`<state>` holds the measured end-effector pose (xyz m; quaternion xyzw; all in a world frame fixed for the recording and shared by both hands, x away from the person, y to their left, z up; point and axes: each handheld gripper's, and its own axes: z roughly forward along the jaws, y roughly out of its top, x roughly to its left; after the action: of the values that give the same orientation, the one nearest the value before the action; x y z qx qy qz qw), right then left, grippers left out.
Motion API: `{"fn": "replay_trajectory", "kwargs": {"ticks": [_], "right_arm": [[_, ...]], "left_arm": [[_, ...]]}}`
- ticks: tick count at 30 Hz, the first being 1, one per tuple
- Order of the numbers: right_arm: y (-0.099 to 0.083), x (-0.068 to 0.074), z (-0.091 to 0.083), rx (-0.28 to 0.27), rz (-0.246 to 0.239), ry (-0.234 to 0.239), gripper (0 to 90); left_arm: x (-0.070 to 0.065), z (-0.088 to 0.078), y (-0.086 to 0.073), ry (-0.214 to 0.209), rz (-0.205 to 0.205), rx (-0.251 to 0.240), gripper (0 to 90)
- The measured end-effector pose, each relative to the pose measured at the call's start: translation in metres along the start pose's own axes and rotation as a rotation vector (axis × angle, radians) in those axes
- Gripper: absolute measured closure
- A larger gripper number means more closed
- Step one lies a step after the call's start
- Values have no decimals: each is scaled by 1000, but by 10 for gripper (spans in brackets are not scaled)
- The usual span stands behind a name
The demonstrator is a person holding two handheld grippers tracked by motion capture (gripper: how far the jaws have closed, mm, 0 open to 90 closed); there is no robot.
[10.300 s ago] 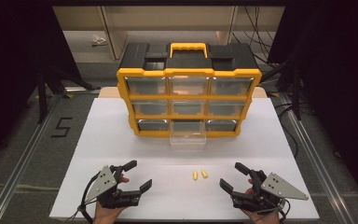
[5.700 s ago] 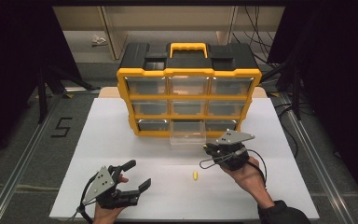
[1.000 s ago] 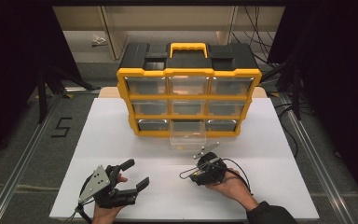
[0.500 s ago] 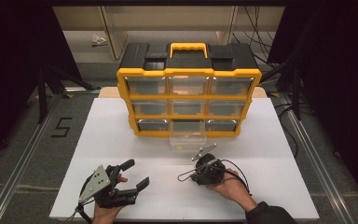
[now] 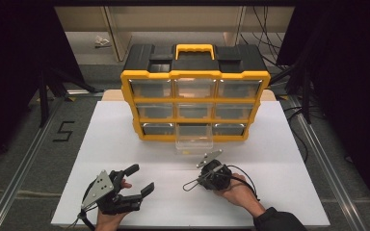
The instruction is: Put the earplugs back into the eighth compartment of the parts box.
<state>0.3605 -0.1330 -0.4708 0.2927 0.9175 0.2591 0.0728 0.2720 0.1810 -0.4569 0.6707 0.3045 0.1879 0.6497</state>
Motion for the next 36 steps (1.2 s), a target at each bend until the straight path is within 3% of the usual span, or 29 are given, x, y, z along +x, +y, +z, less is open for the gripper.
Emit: {"fn": "replay_trajectory", "kwargs": {"ticks": [11, 16, 36], "right_arm": [[4, -5, -17, -81, 23, 15, 823], [9, -4, -33, -132, 22, 16, 823], [21, -16, -77, -297, 47, -20, 824]], "left_arm": [[0, 0, 0, -1, 1, 0, 193], [0, 0, 0, 0, 1, 0, 192], [0, 0, 0, -2, 1, 0, 192]]}}
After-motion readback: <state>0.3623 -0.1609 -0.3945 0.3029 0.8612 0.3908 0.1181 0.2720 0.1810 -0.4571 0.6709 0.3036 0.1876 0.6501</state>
